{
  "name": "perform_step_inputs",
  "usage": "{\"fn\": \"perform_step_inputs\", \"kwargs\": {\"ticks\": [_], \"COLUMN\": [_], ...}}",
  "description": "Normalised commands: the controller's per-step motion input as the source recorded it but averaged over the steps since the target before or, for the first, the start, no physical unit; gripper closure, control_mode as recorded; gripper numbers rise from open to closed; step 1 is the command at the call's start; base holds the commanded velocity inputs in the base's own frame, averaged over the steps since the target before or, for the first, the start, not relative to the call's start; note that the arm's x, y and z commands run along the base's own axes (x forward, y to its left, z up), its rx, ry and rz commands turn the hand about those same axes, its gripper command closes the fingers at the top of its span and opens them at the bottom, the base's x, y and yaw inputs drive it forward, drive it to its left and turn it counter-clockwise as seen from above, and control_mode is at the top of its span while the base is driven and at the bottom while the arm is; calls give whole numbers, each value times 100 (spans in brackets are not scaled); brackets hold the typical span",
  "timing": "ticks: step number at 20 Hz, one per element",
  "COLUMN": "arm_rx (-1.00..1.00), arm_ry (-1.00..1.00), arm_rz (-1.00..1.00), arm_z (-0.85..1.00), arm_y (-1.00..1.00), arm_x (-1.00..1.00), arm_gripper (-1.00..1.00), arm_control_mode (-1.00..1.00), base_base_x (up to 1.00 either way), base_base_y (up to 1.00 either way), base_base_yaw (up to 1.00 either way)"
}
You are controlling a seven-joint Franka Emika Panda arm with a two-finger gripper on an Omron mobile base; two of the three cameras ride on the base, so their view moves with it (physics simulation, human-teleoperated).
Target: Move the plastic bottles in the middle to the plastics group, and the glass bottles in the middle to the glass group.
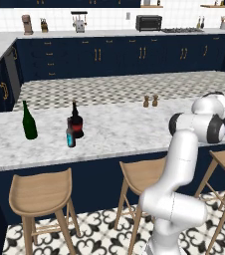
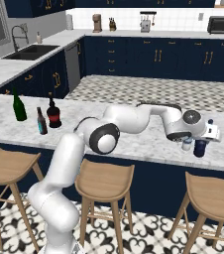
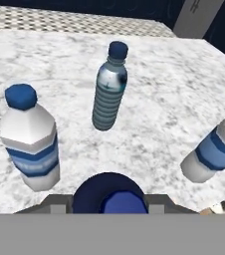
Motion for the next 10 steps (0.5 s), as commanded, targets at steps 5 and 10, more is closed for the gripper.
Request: {"fn": "perform_step_inputs", "kwargs": {"ticks": [5,10], "arm_rx": [0,0], "arm_ry": [0,0], "arm_rz": [0,0], "arm_z": [-22,-17], "arm_y": [-24,-10], "arm_x": [18,21], "arm_gripper": [100,100], "arm_control_mode": [-100,-100], "base_base_x": [0,0], "base_base_y": [0,0], "base_base_yaw": [0,0]}}
